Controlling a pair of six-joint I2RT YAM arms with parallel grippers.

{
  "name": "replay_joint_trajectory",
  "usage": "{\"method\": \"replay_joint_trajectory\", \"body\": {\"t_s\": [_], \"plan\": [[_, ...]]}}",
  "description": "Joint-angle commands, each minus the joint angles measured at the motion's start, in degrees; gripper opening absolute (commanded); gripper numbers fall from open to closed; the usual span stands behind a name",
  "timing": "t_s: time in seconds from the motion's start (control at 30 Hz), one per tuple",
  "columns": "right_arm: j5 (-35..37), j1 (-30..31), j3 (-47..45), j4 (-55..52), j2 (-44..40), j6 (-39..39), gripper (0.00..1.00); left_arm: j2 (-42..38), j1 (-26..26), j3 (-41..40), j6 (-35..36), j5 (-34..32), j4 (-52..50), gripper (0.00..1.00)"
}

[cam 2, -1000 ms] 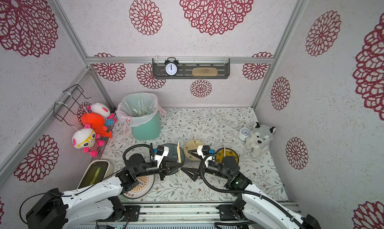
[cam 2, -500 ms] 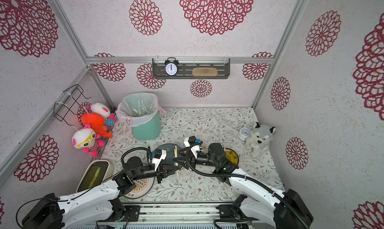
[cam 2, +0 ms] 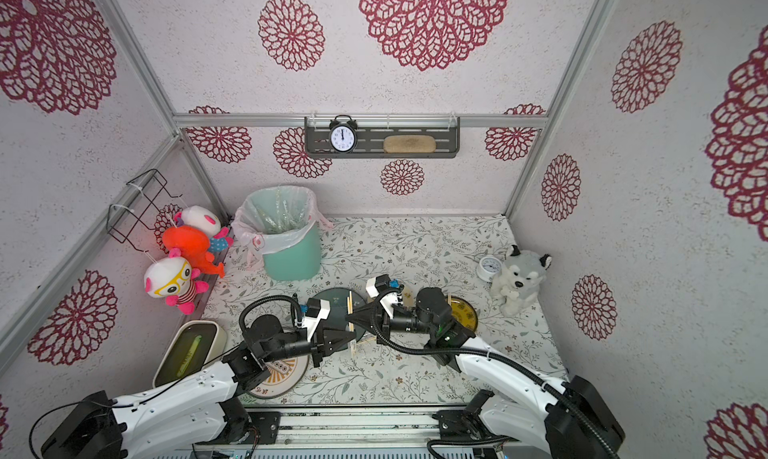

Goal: Remove the packaging of disposable chopsticks
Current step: Remove the packet bag from the disposable chopsticks.

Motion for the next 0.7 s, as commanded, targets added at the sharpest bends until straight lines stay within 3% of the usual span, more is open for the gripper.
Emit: {"method": "replay_joint_trajectory", "body": {"t_s": [0.0,0.07,0.33,0.47,0.67], "plan": [[1.4,-0.3,1.1,3.8,-1.9,-0.2,0.0,0.4,0.3,0.1,0.7,-0.2,-2.3,0.02],[2.3,-0.4,2.2,2.5,-2.3,-0.9,0.0,1.5,0.3,-0.6,0.6,-1.0,-1.2,0.1],[2.6,-0.5,4.9,1.5,-2.5,-1.3,0.0,6.2,0.1,-1.0,0.5,-1.3,-2.0,0.12],[3.4,-0.6,6.4,-0.5,-2.9,-2.2,0.0,9.3,-0.8,-1.3,-0.7,0.4,1.9,0.27],[4.4,-0.6,6.6,-1.7,-3.6,-2.6,0.0,9.5,-1.1,-2.2,-0.7,-1.4,3.4,0.12]]}}
